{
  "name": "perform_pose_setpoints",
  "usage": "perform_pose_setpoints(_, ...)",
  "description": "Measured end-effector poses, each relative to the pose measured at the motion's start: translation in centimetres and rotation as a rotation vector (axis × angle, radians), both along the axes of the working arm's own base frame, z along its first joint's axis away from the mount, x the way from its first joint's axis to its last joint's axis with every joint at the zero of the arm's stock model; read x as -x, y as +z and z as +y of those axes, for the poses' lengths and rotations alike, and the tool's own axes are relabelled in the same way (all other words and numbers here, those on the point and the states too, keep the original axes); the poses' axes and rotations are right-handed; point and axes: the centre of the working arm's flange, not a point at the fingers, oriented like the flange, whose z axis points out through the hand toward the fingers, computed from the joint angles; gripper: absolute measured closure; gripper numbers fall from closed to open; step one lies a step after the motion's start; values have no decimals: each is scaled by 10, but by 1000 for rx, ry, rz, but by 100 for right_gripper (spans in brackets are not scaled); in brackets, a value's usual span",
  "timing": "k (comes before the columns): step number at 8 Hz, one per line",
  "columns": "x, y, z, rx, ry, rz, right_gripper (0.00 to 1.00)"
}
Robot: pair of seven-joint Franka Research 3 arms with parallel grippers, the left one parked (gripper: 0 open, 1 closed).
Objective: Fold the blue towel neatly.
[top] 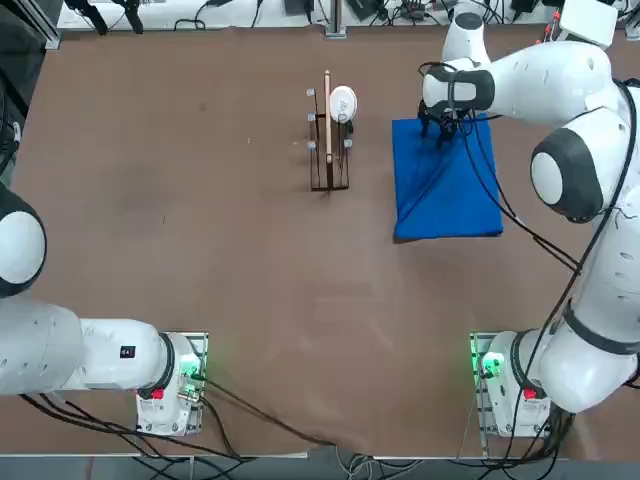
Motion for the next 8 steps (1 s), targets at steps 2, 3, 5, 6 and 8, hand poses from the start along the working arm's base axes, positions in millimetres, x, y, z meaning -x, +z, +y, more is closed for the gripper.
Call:
perform_pose_setpoints(2,0,-1,1,-4,-4,-1,34)
perform_pose_setpoints(3,0,-2,2,-5,-3,-1,34)
perform_pose_setpoints(5,2,-5,4,-6,0,3,34)
perform_pose_setpoints(6,3,-11,4,-2,-1,10,35)
perform_pose_setpoints(8,3,-13,4,-2,-2,9,38)
